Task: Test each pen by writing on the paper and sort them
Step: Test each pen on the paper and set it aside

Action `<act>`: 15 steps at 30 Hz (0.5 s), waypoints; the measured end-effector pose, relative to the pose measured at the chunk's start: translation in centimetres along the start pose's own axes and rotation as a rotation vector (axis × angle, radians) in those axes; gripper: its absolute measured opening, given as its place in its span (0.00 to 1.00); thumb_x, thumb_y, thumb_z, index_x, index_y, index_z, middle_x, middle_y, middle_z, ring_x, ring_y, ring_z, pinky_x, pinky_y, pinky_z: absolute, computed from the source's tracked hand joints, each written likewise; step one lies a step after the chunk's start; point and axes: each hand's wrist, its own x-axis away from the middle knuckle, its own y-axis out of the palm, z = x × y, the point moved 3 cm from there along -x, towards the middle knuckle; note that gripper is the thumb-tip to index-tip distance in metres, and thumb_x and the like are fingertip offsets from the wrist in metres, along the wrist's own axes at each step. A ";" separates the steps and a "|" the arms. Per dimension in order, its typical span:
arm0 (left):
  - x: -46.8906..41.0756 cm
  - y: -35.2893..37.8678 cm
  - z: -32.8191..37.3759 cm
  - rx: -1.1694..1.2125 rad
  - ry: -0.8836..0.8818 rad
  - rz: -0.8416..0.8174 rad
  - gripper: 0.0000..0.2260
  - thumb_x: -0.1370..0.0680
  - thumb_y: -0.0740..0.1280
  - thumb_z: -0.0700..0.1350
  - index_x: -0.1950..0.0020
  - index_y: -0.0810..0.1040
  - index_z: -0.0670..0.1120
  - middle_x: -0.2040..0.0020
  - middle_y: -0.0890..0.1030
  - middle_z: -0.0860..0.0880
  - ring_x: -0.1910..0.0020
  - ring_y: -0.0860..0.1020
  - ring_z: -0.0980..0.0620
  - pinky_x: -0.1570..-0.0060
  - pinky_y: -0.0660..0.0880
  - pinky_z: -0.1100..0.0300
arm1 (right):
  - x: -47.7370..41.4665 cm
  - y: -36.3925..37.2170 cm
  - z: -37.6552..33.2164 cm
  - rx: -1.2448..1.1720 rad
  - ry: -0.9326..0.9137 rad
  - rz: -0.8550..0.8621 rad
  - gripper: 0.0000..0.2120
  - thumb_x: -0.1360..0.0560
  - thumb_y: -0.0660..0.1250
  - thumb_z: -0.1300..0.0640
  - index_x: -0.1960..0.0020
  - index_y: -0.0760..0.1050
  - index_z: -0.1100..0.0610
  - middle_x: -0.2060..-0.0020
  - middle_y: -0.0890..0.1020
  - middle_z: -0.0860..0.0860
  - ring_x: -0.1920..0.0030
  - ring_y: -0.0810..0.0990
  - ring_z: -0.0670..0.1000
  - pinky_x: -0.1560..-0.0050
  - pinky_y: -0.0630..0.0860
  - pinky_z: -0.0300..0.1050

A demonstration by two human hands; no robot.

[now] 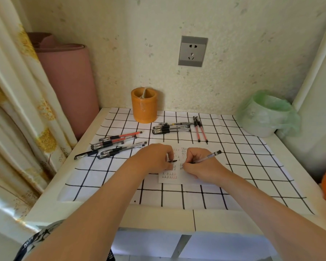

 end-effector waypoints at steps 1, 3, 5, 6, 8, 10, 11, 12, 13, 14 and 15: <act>0.0 0.0 0.0 0.001 0.002 0.001 0.10 0.26 0.72 0.52 0.47 0.75 0.55 0.52 0.76 0.55 0.53 0.75 0.54 0.57 0.71 0.61 | 0.0 0.1 -0.1 0.015 -0.010 -0.003 0.11 0.28 0.68 0.72 0.65 0.71 0.61 0.76 0.75 0.42 0.76 0.72 0.41 0.75 0.68 0.35; 0.1 0.0 0.0 0.005 0.002 0.000 0.10 0.26 0.72 0.52 0.46 0.76 0.55 0.52 0.76 0.55 0.53 0.75 0.54 0.56 0.72 0.60 | 0.0 0.1 -0.2 0.040 -0.027 -0.008 0.11 0.28 0.68 0.72 0.65 0.71 0.62 0.75 0.75 0.41 0.75 0.73 0.39 0.74 0.68 0.32; 0.1 0.0 0.0 0.006 -0.004 0.002 0.10 0.26 0.72 0.52 0.46 0.76 0.55 0.52 0.76 0.55 0.52 0.75 0.54 0.55 0.72 0.60 | -0.1 0.0 0.0 0.056 -0.045 0.001 0.09 0.29 0.69 0.70 0.65 0.70 0.64 0.72 0.76 0.45 0.71 0.74 0.42 0.70 0.70 0.37; 0.1 0.0 0.0 0.007 -0.008 0.003 0.10 0.26 0.72 0.52 0.46 0.76 0.55 0.52 0.76 0.55 0.52 0.75 0.54 0.55 0.73 0.59 | -0.2 0.0 0.1 0.060 -0.050 0.007 0.09 0.30 0.69 0.69 0.65 0.70 0.64 0.70 0.77 0.47 0.69 0.74 0.45 0.68 0.71 0.41; 0.1 0.1 0.1 0.011 -0.015 0.003 0.11 0.26 0.72 0.53 0.46 0.76 0.56 0.51 0.76 0.55 0.52 0.75 0.54 0.55 0.73 0.59 | -0.2 -0.1 0.3 0.061 -0.054 0.021 0.10 0.30 0.70 0.68 0.66 0.71 0.63 0.69 0.77 0.48 0.67 0.74 0.46 0.67 0.70 0.43; 0.1 0.1 0.1 0.014 -0.021 0.001 0.11 0.26 0.72 0.53 0.46 0.76 0.55 0.50 0.76 0.55 0.52 0.75 0.53 0.55 0.72 0.59 | -0.1 -0.1 0.3 0.062 -0.060 0.031 0.11 0.30 0.70 0.69 0.66 0.71 0.61 0.71 0.77 0.44 0.69 0.74 0.43 0.68 0.70 0.39; 0.1 0.1 0.0 0.014 -0.022 0.001 0.11 0.26 0.72 0.53 0.46 0.76 0.55 0.50 0.76 0.55 0.52 0.75 0.53 0.56 0.72 0.60 | 0.0 0.0 0.2 0.064 -0.061 0.028 0.12 0.29 0.69 0.70 0.67 0.71 0.60 0.72 0.77 0.42 0.69 0.74 0.42 0.69 0.70 0.37; 0.1 0.1 0.0 0.013 -0.022 0.003 0.11 0.26 0.72 0.53 0.46 0.76 0.56 0.50 0.76 0.55 0.52 0.75 0.54 0.56 0.72 0.60 | 0.0 0.0 0.1 0.068 -0.059 0.020 0.13 0.29 0.69 0.70 0.67 0.71 0.58 0.72 0.77 0.41 0.70 0.74 0.40 0.69 0.70 0.35; 0.1 0.1 0.0 0.012 -0.023 0.004 0.11 0.26 0.72 0.53 0.46 0.75 0.56 0.51 0.76 0.55 0.52 0.75 0.54 0.56 0.71 0.60 | 0.0 0.0 0.1 0.069 -0.055 0.011 0.14 0.29 0.69 0.71 0.67 0.71 0.57 0.72 0.77 0.41 0.70 0.74 0.40 0.69 0.69 0.34; 0.1 0.1 0.0 0.012 -0.024 0.003 0.10 0.26 0.72 0.53 0.47 0.75 0.56 0.51 0.75 0.55 0.52 0.75 0.54 0.56 0.71 0.60 | 0.0 0.0 0.2 0.067 -0.053 0.002 0.14 0.29 0.69 0.71 0.68 0.71 0.57 0.72 0.76 0.42 0.70 0.73 0.41 0.69 0.69 0.35; 0.1 0.1 0.0 0.011 -0.025 0.000 0.10 0.26 0.72 0.53 0.47 0.75 0.56 0.51 0.75 0.55 0.52 0.75 0.54 0.56 0.71 0.60 | 0.0 0.0 0.2 0.063 -0.055 -0.002 0.14 0.30 0.69 0.71 0.68 0.71 0.57 0.72 0.76 0.43 0.70 0.73 0.42 0.69 0.69 0.35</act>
